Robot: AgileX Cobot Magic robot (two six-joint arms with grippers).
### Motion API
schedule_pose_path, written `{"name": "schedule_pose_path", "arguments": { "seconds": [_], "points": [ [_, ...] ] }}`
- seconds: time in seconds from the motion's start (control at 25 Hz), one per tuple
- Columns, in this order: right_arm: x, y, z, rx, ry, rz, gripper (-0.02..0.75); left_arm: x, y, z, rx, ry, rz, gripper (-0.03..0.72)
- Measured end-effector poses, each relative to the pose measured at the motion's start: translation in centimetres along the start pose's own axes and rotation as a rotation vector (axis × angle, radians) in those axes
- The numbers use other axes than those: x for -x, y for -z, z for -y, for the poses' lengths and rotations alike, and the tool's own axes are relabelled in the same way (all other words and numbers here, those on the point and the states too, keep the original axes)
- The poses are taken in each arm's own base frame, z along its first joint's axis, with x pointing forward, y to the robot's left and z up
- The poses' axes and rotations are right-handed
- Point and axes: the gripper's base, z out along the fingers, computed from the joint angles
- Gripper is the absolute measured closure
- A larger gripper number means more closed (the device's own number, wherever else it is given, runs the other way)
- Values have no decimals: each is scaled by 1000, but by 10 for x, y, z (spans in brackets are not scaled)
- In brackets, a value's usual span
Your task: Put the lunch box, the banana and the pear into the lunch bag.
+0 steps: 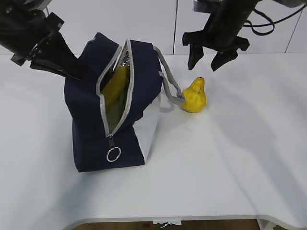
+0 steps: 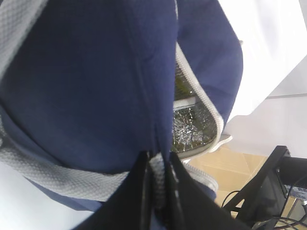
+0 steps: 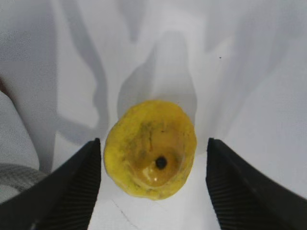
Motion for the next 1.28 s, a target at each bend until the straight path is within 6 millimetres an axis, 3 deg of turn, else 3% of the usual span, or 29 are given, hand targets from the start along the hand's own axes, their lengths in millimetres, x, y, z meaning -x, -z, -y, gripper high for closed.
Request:
{"name": "schedule_pose_path", "arguments": {
  "seconds": [0.36,0.48,0.6,0.88,1.04,1.2,1.28],
  "points": [
    [-5,-45,4,26,-29,-89,210,0,0,0,1,-1,-2,673],
    [-7,-51,2,48,-40,-104,211,0,0,0,1,-1,-2,673],
    [-6,-51,2,57,-44,-103,225,0,0,0,1,-1,-2,673],
    [-6,-51,1,59,-45,-103,450,0,0,-1,6,-3,-5,673],
    [-6,-48,1,55,-42,-97,472,-1,0,-2,25,-11,-14,673],
    [-3,-27,-2,58,-33,-55,472,-1,0,-2,26,-11,-15,673],
    [0,-3,-5,68,-27,-10,472,-1,0,-2,27,-11,-15,673]
  ]
}}
